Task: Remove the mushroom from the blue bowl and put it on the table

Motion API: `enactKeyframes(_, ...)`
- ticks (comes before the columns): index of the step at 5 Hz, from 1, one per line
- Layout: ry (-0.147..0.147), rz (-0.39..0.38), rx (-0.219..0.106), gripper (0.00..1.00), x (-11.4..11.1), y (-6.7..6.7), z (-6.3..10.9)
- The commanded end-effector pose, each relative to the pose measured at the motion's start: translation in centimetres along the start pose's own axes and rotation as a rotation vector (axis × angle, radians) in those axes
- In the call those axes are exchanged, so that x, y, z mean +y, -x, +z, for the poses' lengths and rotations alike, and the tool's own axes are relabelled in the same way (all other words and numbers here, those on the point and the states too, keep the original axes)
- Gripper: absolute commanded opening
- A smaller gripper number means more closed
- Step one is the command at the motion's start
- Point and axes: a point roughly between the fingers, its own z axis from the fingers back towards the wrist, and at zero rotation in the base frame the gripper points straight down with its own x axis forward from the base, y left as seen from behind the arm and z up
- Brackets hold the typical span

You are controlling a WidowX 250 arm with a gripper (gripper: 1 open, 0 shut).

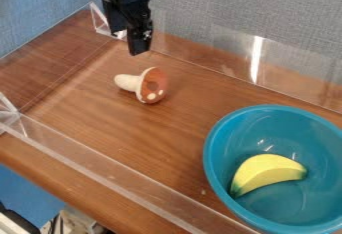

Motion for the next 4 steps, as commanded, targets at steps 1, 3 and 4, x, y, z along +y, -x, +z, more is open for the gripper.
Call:
enactKeyframes(1, -0.081, -0.073, -0.102, 1.0, 1.0, -1.4, 4.4)
enactKeyframes(3, -0.086, -0.075, -0.149, 1.0, 3.4, 0.3, 6.0)
enactKeyframes(4, -0.071, -0.073, -0.163, 1.0, 3.4, 0.9, 6.1)
